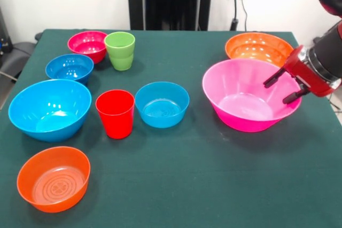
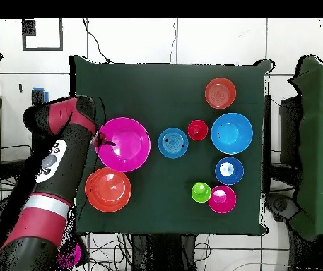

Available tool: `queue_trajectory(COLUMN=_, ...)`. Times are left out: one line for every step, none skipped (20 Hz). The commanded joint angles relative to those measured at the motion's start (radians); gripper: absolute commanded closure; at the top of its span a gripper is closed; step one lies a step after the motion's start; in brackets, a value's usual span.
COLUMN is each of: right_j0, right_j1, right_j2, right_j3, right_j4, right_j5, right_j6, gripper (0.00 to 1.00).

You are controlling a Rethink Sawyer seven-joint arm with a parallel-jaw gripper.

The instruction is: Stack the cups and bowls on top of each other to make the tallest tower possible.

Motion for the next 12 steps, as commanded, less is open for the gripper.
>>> queue_trajectory(right_j0=0.013, right_j1=0.007, right_j2=0.108, right_j3=0.003, right_j4=0.062, right_j5=-0.025, right_j6=0.277, gripper=0.00)
queue_trajectory(right_j0=0.014, right_j1=0.010, right_j2=0.110, right_j3=-0.003, right_j4=0.069, right_j5=-0.031, right_j6=0.282, gripper=0.00)
queue_trajectory(right_j0=0.014, right_j1=0.015, right_j2=0.110, right_j3=-0.009, right_j4=0.075, right_j5=-0.032, right_j6=0.285, gripper=0.00)
queue_trajectory(right_j0=0.015, right_j1=0.018, right_j2=0.109, right_j3=-0.014, right_j4=0.079, right_j5=-0.032, right_j6=0.288, gripper=0.00)
queue_trajectory(right_j0=0.016, right_j1=0.021, right_j2=0.106, right_j3=-0.020, right_j4=0.081, right_j5=-0.028, right_j6=0.291, gripper=0.00)
queue_trajectory(right_j0=0.017, right_j1=0.023, right_j2=0.104, right_j3=-0.024, right_j4=0.083, right_j5=-0.025, right_j6=0.293, gripper=0.00)
queue_trajectory(right_j0=0.017, right_j1=0.025, right_j2=0.102, right_j3=-0.027, right_j4=0.085, right_j5=-0.024, right_j6=0.294, gripper=0.00)
queue_trajectory(right_j0=0.016, right_j1=0.026, right_j2=0.101, right_j3=-0.031, right_j4=0.087, right_j5=-0.022, right_j6=0.295, gripper=0.00)
queue_trajectory(right_j0=0.014, right_j1=0.026, right_j2=0.099, right_j3=-0.031, right_j4=0.086, right_j5=-0.021, right_j6=0.293, gripper=0.00)
queue_trajectory(right_j0=0.014, right_j1=0.026, right_j2=0.098, right_j3=-0.034, right_j4=0.087, right_j5=-0.016, right_j6=0.293, gripper=0.00)
queue_trajectory(right_j0=0.013, right_j1=0.023, right_j2=0.095, right_j3=-0.036, right_j4=0.084, right_j5=-0.009, right_j6=0.289, gripper=0.00)
queue_trajectory(right_j0=0.012, right_j1=0.020, right_j2=0.092, right_j3=-0.038, right_j4=0.081, right_j5=-0.001, right_j6=0.285, gripper=0.00)
